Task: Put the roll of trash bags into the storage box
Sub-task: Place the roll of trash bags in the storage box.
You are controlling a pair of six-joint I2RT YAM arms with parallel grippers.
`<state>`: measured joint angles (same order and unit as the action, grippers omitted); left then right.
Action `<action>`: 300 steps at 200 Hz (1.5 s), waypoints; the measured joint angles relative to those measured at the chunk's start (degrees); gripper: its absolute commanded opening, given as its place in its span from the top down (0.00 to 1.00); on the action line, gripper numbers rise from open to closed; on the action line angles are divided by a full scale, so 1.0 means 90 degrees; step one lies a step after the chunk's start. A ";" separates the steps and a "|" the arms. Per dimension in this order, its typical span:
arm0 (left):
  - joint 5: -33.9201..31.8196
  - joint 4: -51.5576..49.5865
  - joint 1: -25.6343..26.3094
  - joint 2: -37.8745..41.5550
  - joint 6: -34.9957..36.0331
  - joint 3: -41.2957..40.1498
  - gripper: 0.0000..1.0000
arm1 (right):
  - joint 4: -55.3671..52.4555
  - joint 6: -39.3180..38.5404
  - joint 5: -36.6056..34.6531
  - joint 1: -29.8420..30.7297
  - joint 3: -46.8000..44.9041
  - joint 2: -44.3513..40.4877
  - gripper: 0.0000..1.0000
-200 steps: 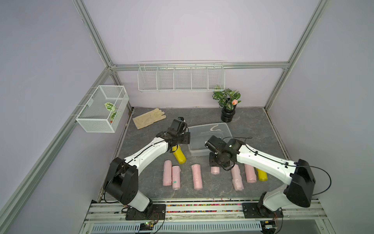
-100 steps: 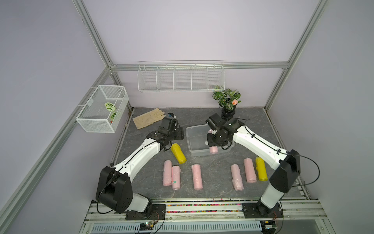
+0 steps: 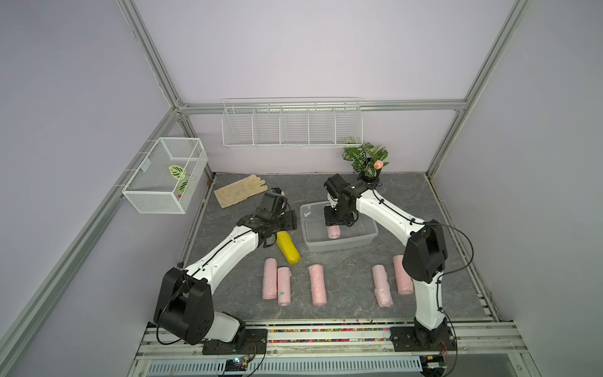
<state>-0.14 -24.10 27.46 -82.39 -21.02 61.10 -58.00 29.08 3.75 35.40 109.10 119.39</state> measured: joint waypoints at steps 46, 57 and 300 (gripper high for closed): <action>0.0027 0.0010 0.0000 0.0005 -0.0041 -0.0063 0.28 | 0.0194 -0.0019 0.0432 -0.0024 0.0398 0.0486 0.56; 0.0027 0.0007 0.0000 0.0007 -0.0049 -0.0066 0.28 | 0.0267 0.0000 0.0563 -0.0024 0.0410 0.0532 0.57; 0.0070 0.0075 -0.0010 0.0056 -0.0211 -0.0415 0.28 | 0.1003 0.0481 0.1739 0.0041 0.0447 0.1610 0.52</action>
<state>0.49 -23.42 27.38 -81.89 -22.92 57.36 -48.97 33.41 19.40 35.77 113.12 133.88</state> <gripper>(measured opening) 0.717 0.477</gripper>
